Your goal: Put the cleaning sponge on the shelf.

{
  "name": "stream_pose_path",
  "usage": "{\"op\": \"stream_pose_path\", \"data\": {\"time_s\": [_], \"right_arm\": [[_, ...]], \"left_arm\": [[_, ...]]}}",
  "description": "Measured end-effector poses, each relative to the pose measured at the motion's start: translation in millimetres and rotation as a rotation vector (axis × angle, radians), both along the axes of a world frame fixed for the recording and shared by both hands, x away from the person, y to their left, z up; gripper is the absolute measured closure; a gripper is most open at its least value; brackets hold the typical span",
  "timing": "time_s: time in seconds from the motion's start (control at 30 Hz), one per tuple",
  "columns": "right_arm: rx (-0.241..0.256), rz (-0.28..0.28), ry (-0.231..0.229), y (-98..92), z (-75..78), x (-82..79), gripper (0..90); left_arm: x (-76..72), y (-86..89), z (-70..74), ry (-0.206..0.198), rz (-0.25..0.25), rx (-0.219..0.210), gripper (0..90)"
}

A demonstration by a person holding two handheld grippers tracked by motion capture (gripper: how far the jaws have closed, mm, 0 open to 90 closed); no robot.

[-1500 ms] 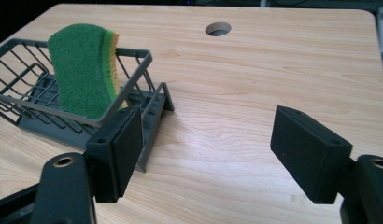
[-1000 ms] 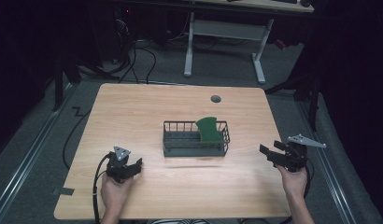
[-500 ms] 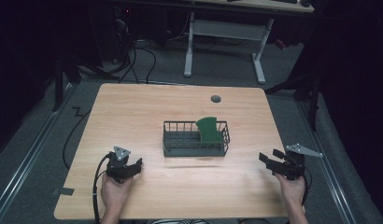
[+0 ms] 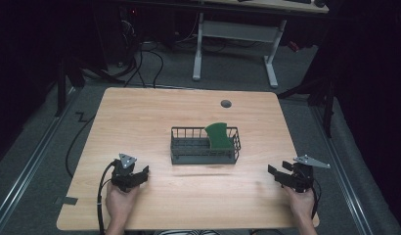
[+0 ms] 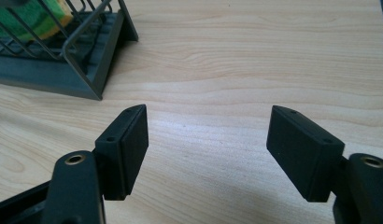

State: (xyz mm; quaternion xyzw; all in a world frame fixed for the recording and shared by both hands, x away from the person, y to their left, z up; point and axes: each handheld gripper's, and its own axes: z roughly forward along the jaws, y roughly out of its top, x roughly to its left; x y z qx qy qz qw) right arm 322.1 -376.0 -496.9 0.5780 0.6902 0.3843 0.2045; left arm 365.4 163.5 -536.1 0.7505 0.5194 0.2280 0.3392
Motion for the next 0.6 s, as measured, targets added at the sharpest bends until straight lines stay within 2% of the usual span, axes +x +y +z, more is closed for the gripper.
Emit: {"op": "stream_pose_path", "data": {"time_s": [0.6], "right_arm": [[-0.051, -0.016, 0.028, 3.0, -17.5, 6.4, 30.4]], "left_arm": [[0.0, 0.0, 0.0, 0.0, 0.0, -0.001, 33.4]]}}
